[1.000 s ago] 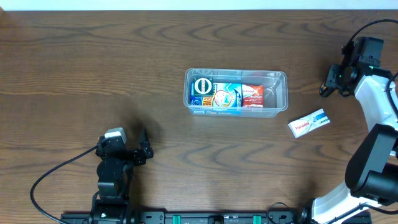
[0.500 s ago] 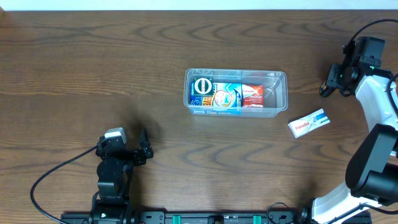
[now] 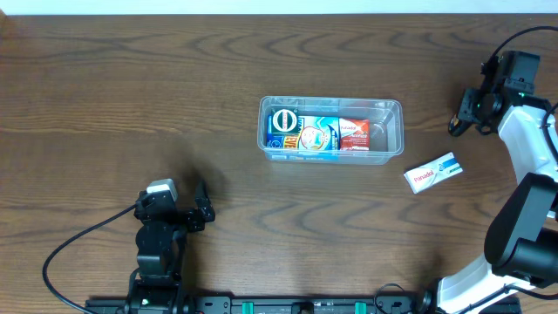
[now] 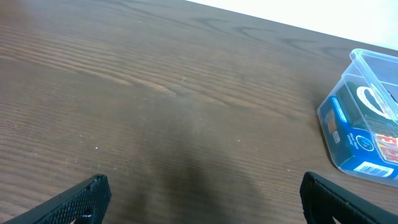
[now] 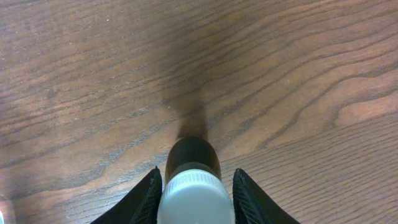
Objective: Pack container
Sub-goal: 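Lower the right gripper and grasp the dark bottle by its cap, then carry the dark bottle into the container's right end, then release the bottle upright and raise the right gripper, then move the right gripper down over the white Panadol caplets box, then lift the white caplets box and carry it left over the container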
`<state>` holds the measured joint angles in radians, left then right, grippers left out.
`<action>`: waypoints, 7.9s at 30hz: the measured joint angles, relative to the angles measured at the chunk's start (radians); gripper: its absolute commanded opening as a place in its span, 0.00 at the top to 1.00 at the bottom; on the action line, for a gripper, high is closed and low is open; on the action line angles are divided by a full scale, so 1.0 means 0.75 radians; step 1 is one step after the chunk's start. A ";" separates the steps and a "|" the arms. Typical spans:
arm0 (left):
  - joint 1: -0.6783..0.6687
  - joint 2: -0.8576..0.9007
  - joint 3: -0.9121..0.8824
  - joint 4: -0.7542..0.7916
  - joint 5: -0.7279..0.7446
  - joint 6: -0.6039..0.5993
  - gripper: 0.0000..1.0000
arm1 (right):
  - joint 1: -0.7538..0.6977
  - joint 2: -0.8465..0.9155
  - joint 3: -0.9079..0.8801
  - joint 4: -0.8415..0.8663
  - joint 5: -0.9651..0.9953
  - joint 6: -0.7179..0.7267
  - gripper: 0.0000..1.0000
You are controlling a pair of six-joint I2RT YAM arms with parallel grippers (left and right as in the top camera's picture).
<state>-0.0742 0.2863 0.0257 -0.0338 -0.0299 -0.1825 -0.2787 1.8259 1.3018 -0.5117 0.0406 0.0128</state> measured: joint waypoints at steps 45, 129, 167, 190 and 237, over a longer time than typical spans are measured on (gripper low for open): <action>0.000 0.000 0.000 0.000 0.000 0.000 0.02 | 0.659 -0.640 0.012 -0.330 -0.063 0.044 0.75; 0.000 0.000 0.000 0.000 0.000 0.000 0.02 | 0.504 -0.506 0.041 -0.640 0.305 0.433 0.04; 0.000 0.000 0.000 0.000 0.000 0.000 0.02 | 0.220 -0.452 -0.601 -0.112 0.165 1.146 0.01; 0.000 0.000 0.000 0.000 0.000 0.000 0.02 | 0.185 -0.209 -0.606 0.006 0.143 1.167 0.43; 0.000 0.000 0.000 0.000 0.000 0.000 0.02 | 0.633 -0.676 0.009 -0.209 -0.075 -0.010 0.55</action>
<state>-0.0742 0.2863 0.0257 -0.0338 -0.0299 -0.1825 0.1959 1.3186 1.3083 -0.6685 -0.0154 0.0055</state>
